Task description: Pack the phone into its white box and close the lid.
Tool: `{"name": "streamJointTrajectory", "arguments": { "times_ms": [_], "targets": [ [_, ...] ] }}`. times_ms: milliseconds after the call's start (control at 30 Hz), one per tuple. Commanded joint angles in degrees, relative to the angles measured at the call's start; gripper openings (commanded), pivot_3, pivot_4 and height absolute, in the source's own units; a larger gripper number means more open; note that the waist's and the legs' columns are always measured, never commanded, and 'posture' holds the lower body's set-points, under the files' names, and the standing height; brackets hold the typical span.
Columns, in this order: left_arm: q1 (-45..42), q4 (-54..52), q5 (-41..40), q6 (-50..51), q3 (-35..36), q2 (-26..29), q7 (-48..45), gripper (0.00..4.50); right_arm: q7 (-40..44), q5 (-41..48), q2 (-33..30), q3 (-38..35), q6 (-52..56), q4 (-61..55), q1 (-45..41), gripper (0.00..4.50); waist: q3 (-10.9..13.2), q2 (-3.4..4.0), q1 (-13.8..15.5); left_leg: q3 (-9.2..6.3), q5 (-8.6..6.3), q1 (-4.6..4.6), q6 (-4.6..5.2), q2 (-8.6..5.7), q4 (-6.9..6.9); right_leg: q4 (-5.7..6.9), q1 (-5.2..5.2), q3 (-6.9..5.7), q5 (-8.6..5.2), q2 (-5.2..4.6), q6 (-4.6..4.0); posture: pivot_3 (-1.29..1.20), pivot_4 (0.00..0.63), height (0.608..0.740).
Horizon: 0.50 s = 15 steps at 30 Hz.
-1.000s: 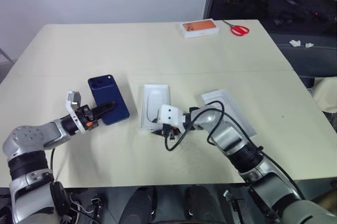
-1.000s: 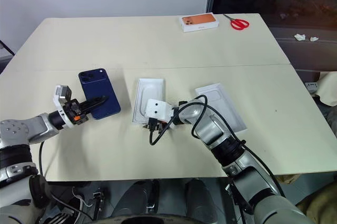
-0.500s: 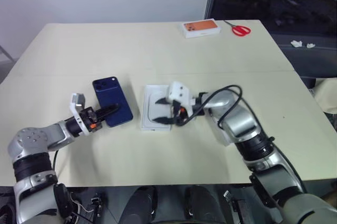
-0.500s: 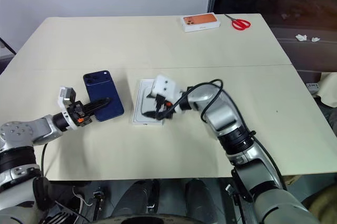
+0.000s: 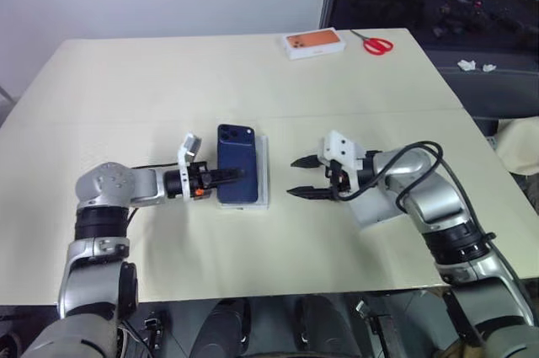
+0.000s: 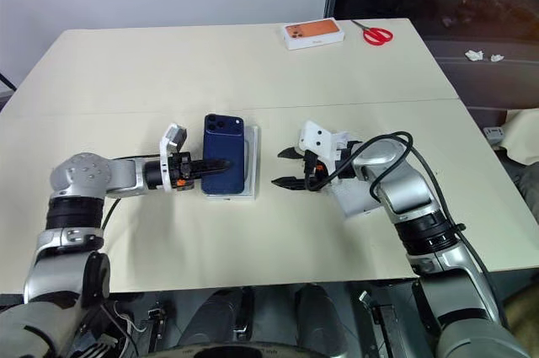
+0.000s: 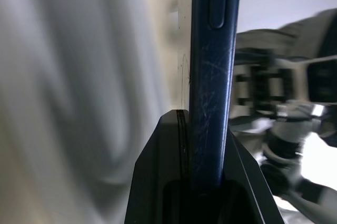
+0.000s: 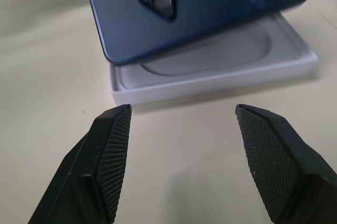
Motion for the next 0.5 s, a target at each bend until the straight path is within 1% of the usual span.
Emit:
{"name": "streamJointTrajectory", "arguments": {
  "times_ms": [33, 133, 200, 267, 333, 367, 400, 433, 500],
  "targets": [
    [-2.32, 2.19, 1.99, -3.16, -1.81, 1.13, -4.50, 0.00, -1.81, 0.91, -0.78, -2.72, -0.11, -1.69, 0.28, 3.29, 0.03, -0.05, 0.05, 0.00, -0.01, -0.01, 0.01, -0.01, 0.02, 0.00, 0.01, 0.00, 0.00, -0.01, 0.00, 0.00, 0.150, 0.740],
    [-3.69, 4.93, 3.40, -4.16, -2.64, 1.00, -6.07, 0.00, -2.61, 0.70, -0.99, -2.71, -0.37, -2.40, 1.22, 3.29, 0.03, -0.06, 0.69, 0.00, -0.01, -0.01, 0.02, -0.04, 0.06, -0.02, 0.04, 0.00, 0.00, -0.05, 0.00, 0.00, 0.150, 0.740],
    [-4.83, 7.13, 4.59, -4.97, -2.88, 0.62, -6.36, 1.01, -3.12, 0.56, -1.01, -2.71, -0.47, -2.64, 1.52, 3.35, 0.03, -0.06, 1.02, 0.00, -0.03, -0.01, 0.06, -0.04, 0.07, -0.02, 0.04, 0.01, 0.00, -0.05, 0.00, 0.00, 0.150, 0.740],
    [-5.19, 7.67, 5.38, -5.93, -3.52, 0.51, -7.50, 1.85, -3.42, 0.69, -0.94, -2.68, -0.25, -2.90, 1.49, 3.35, 0.03, -0.06, 1.21, 0.00, -0.03, -0.01, 0.05, -0.04, 0.09, -0.01, 0.05, 0.00, 0.00, -0.05, 0.00, 0.00, 0.150, 0.740],
    [-4.98, 6.93, 6.17, -6.11, -4.67, 0.68, -8.45, 2.88, -3.73, 0.58, -0.68, -2.39, -0.33, -2.68, 1.14, 3.35, 0.03, -0.05, 1.24, 0.00, -0.03, -0.01, 0.06, -0.04, 0.12, 0.00, 0.08, -0.01, 0.00, -0.06, 0.00, 0.00, 0.150, 0.740],
    [-4.98, 6.60, 6.27, -5.99, -4.78, 0.73, -8.65, 3.30, -3.86, 0.51, -0.53, -2.19, -0.39, -2.54, 0.94, 3.35, 0.03, -0.05, 1.23, -0.01, -0.04, 0.00, 0.06, -0.04, 0.12, 0.00, 0.11, -0.02, 0.00, -0.06, 0.00, 0.00, 0.150, 0.740],
    [-5.01, 6.33, 6.34, -5.91, -4.86, 0.82, -8.90, 3.87, -3.94, 0.48, -0.40, -2.03, -0.46, -2.43, 0.80, 3.35, 0.02, -0.05, 1.23, -0.01, -0.04, 0.01, 0.07, -0.04, 0.12, 0.00, 0.11, -0.01, 0.00, -0.06, 0.00, 0.00, 0.150, 0.740],
    [-5.07, 5.79, 6.15, -5.68, -4.90, 1.11, -9.49, 4.32, -3.97, 0.42, -0.23, -1.84, -0.59, -2.21, 0.60, 3.35, 0.02, -0.04, 1.23, -0.01, -0.04, 0.02, 0.07, -0.04, 0.12, 0.00, 0.12, -0.01, 0.00, -0.06, 0.00, 0.00, 0.150, 0.740],
    [-5.05, 4.87, 6.18, -5.57, -5.19, 1.55, -10.32, 4.32, -4.04, 0.34, -0.03, -1.58, -0.77, -1.89, 0.34, 3.35, 0.02, -0.04, 1.22, -0.02, -0.04, 0.04, 0.07, -0.04, 0.11, 0.01, 0.13, -0.01, 0.00, -0.05, 0.00, 0.00, 0.150, 0.740]
  ]
}}
